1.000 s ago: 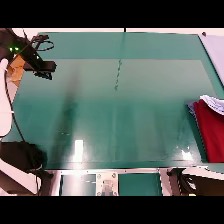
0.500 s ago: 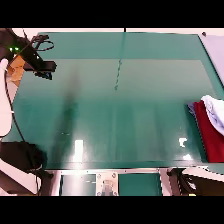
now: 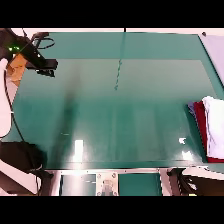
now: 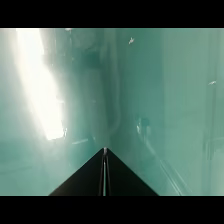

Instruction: Fold the shirts.

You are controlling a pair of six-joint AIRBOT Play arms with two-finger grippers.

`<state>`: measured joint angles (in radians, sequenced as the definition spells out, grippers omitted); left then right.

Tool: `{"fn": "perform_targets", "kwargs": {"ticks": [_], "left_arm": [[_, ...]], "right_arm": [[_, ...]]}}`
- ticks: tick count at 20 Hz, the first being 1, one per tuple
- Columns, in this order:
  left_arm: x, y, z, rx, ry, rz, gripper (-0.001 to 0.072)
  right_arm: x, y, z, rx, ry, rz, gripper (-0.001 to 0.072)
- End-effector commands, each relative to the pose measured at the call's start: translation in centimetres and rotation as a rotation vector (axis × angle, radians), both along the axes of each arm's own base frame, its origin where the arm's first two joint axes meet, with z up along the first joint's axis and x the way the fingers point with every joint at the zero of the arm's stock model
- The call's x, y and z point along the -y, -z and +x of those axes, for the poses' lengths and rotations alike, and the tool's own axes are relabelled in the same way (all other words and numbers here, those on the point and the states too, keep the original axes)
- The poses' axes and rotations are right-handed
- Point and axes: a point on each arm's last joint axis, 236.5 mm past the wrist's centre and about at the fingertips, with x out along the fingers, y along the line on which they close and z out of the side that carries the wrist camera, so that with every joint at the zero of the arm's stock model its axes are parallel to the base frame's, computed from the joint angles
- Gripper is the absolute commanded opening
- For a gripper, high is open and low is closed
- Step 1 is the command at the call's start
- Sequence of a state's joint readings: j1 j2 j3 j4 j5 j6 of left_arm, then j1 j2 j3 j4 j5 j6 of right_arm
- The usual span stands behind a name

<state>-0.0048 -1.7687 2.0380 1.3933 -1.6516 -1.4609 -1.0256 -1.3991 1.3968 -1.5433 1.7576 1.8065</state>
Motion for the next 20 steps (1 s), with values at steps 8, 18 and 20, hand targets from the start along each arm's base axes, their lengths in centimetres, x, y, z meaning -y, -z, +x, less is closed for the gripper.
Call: {"fn": "perform_targets", "kwargs": {"ticks": [8, 18, 20], "left_arm": [[8.5, -4.8, -4.4, 0.104, 0.101, -0.219, 0.0029], [11.7, 3.0, -20.2, -0.053, 0.109, -0.228, 0.0030], [11.6, 3.0, -20.2, -0.056, 0.109, -0.225, 0.0031]], "right_arm": [[-18.5, -5.7, 20.0, 0.416, -0.787, -0.163, 0.0014], [-35.1, 2.4, 10.9, 0.495, -1.146, 0.000, 0.0015], [-35.6, 2.5, 10.7, 0.493, -1.166, 0.005, 0.0015]]}}
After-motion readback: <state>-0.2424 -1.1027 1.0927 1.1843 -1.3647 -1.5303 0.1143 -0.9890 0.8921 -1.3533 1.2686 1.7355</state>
